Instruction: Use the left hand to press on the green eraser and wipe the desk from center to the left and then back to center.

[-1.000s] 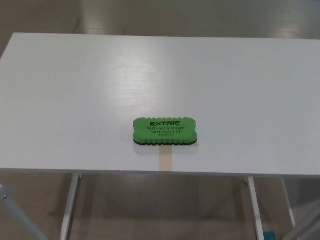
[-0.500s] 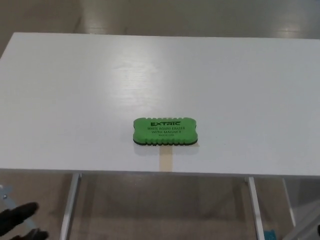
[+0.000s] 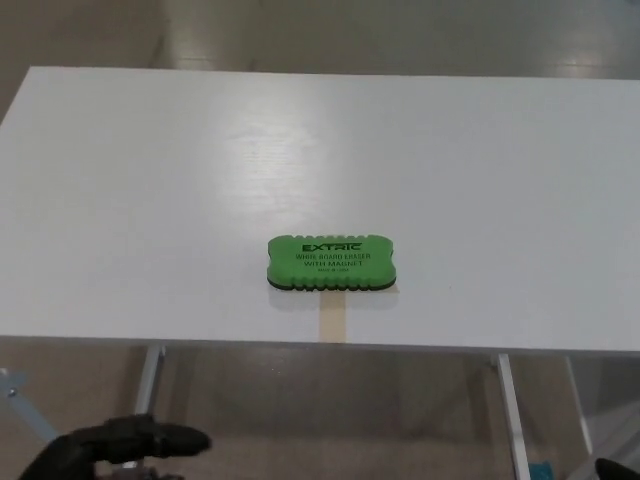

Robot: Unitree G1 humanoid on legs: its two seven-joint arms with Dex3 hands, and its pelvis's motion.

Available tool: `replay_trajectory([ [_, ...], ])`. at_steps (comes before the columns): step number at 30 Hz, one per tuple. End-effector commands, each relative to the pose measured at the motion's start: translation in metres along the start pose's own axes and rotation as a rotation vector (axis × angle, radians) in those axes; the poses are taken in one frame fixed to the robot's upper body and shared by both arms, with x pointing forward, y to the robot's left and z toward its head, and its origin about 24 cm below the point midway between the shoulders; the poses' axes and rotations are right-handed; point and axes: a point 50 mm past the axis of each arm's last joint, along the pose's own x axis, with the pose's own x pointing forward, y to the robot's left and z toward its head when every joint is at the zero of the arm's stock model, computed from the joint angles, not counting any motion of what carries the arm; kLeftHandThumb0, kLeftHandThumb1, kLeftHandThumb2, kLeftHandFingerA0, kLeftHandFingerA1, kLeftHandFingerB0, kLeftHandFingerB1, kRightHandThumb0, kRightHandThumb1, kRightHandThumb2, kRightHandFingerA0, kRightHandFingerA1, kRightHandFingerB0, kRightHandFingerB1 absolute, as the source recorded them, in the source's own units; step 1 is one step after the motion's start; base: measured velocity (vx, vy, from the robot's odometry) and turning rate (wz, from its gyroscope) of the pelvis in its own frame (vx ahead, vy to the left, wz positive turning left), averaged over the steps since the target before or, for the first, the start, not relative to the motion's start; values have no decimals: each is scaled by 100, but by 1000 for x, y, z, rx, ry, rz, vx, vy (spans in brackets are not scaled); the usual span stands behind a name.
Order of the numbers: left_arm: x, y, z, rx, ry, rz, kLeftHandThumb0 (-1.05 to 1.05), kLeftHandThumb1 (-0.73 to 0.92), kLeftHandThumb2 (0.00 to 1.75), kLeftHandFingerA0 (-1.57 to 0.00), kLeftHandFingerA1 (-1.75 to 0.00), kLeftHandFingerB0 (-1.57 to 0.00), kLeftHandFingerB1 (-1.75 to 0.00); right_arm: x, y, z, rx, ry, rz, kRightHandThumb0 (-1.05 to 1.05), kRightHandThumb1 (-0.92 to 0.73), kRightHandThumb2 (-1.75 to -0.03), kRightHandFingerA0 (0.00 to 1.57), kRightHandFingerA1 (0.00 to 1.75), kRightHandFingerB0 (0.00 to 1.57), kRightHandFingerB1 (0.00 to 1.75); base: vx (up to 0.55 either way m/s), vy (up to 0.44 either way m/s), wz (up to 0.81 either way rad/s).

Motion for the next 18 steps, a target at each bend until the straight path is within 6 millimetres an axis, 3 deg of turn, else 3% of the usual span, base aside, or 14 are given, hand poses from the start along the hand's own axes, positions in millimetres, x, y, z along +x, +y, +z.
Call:
replay_trajectory([
  [1,5,-42,31,-39,35,-646,-32,70,63,-100,-58,-86,-58,-4,4,-6,11,-13,80,-50,-80,-65,63,47,47,35,0,0,0],
  [6,13,-53,60,-20,-28,-704,-32,70,62,-99,-54,-84,-56,-4,5,-9,6,2,79,-50,-80,-65,63,47,46,35,0,0,0],
  [8,22,-62,85,21,-138,-724,-32,71,62,-96,-53,-81,-54,-5,6,-11,6,13,84,-50,-80,-65,63,47,46,35,0,0,0],
  [10,25,-64,92,26,-161,-728,-32,71,62,-96,-53,-81,-54,-5,7,-11,8,14,85,-50,-80,-65,63,47,46,35,0,0,0],
  [18,68,-76,151,146,-383,-513,-33,71,63,-99,-50,-79,-49,-3,6,-14,-56,33,114,-50,-79,-65,62,47,48,35,0,0,0],
])
